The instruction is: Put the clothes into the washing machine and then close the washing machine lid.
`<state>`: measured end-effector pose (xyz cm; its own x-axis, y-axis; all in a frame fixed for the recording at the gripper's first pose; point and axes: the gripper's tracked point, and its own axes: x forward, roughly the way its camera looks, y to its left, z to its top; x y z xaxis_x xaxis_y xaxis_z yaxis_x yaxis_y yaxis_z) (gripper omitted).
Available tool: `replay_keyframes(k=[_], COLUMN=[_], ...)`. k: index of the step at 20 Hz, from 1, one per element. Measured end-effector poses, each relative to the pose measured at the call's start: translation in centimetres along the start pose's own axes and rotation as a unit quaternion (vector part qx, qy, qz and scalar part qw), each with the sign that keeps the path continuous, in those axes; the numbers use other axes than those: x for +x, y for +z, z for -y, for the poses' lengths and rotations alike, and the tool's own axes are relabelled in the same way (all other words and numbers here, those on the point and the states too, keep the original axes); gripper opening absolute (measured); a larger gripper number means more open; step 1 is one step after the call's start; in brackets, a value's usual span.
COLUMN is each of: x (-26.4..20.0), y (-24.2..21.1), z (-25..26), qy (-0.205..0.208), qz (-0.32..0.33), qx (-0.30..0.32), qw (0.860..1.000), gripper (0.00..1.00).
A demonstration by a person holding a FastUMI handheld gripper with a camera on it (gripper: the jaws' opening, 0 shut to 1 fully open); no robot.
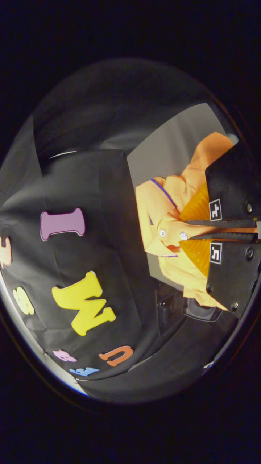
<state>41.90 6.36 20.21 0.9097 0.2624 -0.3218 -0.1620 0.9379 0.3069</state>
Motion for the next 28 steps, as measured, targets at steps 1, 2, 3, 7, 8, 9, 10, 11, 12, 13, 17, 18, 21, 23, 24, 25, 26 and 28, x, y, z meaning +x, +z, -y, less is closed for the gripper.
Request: replay_keyframes(k=[1,2,3,7,8,9,10,11,12,13,17,18,21,23,24,25,26,28], x=[-1.1,-2.4,-3.7,-8.6,-10.0,-11.1,-12.1,-13.1,-14.1,-15.0,-17.3,-17.6,-18.0,-17.5,-17.0,-16.3,-15.6,-13.8], y=[0.6,1.1,1.6,3.6,4.1,4.4,4.9,5.3,5.6,5.9,6.3,6.2,6.2,6.0,5.9,5.8,5.6,5.1], z=[-1.0,-2.2,-3.3,-7.9,-9.3,-10.4,-11.9,-13.2,-14.5,-15.8,-21.4,-23.0,-27.0,-29.6,-30.9,-32.2,-33.4,-35.5], qy=[0.007,0.015,0.02,0.043,0.049,0.051,0.058,0.06,0.061,0.066,0.086,0.094,0.114,0.128,0.135,0.142,0.148,0.159], qz=[0.008,0.019,0.031,0.076,0.09,0.1,0.112,0.123,0.13,0.136,0.153,0.153,0.151,0.146,0.144,0.139,0.133,0.121], qx=[0.001,0.001,0.001,-0.014,-0.024,-0.032,-0.038,-0.044,-0.05,-0.051,-0.06,-0.059,-0.065,-0.074,-0.077,-0.08,-0.08,-0.083], qw=[1.0,1.0,0.999,0.996,0.994,0.993,0.991,0.99,0.988,0.987,0.983,0.982,0.98,0.978,0.977,0.977,0.977,0.976], gripper=[0.08,0.08,0.08,0.08,0.08,0.08,0.08,0.08,0.08,0.08,0.08,0.08,0.08,0.08,0.08,0.08,0.08,0.08])
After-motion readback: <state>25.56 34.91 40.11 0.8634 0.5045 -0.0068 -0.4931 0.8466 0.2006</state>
